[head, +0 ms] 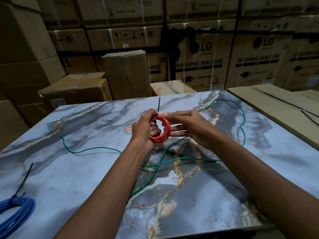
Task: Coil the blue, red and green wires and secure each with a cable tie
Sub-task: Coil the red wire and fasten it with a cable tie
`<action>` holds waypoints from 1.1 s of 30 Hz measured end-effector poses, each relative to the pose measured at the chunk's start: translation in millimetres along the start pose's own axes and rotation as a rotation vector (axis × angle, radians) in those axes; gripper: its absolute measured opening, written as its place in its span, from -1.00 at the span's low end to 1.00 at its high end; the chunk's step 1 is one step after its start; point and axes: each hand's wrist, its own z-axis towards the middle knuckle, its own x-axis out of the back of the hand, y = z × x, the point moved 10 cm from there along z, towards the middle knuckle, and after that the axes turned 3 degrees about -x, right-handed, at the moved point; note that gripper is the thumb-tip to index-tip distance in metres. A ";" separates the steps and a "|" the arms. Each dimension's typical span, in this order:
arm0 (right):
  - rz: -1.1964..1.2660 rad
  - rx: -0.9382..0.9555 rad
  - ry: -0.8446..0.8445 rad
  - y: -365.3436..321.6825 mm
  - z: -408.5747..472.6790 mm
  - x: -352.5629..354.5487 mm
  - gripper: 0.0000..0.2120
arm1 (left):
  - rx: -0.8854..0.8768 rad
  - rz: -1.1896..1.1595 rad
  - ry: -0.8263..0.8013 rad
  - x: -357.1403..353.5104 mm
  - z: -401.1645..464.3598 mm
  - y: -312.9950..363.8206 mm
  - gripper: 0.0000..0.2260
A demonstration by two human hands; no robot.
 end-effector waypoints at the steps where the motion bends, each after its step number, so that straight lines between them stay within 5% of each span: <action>1: -0.009 0.005 -0.017 -0.7 -0.6 -4.1 -0.65 | -0.010 -0.003 0.038 5.8 -0.2 1.6 -0.77; 7: 0.034 0.011 0.017 3.3 -2.3 -16.2 -0.61 | -0.030 -0.018 0.100 14.4 -7.0 9.5 -0.78; 17: 0.153 0.096 0.122 -20.4 -11.9 -5.6 -0.67 | -0.065 0.367 -0.012 18.1 -44.0 35.7 -0.63; 26: 0.275 0.097 0.015 -31.8 -28.7 -49.6 -0.76 | -0.333 1.070 0.078 92.7 -104.0 66.4 -0.78; 33: 0.229 0.092 -0.165 -44.0 -40.2 -137.7 -0.75 | -0.452 1.247 0.036 96.3 -139.2 61.8 -0.86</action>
